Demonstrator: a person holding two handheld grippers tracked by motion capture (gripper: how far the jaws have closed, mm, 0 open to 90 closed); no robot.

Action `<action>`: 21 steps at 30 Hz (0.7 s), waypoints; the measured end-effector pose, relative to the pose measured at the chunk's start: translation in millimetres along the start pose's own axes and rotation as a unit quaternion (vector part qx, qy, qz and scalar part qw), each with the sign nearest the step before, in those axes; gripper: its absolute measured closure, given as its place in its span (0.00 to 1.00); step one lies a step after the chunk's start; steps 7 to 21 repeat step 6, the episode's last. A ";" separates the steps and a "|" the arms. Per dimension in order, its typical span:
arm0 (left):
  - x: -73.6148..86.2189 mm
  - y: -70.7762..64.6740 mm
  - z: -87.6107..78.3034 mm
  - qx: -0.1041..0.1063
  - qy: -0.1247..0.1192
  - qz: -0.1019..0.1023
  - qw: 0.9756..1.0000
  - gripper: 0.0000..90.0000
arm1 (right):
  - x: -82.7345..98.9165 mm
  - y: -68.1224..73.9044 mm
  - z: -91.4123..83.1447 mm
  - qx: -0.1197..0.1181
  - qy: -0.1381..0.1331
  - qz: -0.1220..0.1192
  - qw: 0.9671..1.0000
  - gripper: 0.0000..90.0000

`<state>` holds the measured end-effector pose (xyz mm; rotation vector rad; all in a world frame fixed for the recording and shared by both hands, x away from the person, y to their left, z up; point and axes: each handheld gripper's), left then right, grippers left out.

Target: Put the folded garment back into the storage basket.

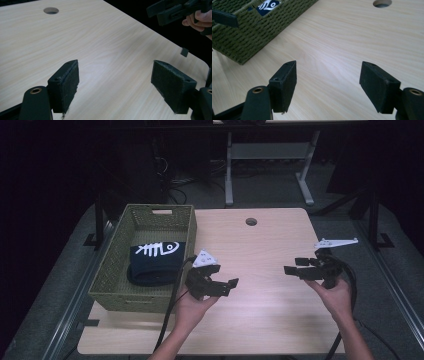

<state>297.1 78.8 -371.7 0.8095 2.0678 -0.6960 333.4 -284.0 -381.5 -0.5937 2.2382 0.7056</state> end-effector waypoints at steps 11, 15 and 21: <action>19.2 -14.6 8.1 0.013 0.000 0.006 1.000 0.24 | 32.0 -2.1 -7.2 0.011 -0.006 0.008 1.000 0.30; 19.2 -14.6 8.1 0.013 0.000 0.006 1.000 0.24 | 32.0 -2.1 -7.2 0.011 -0.006 0.008 1.000 0.30; 19.2 -14.6 8.1 0.013 0.000 0.006 1.000 0.24 | 32.0 -2.1 -7.2 0.011 -0.006 0.008 1.000 0.30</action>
Point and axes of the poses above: each handheld gripper's, and its own axes: z roughly forward along the jaws, x roughly out of its underside, y roughly to its left
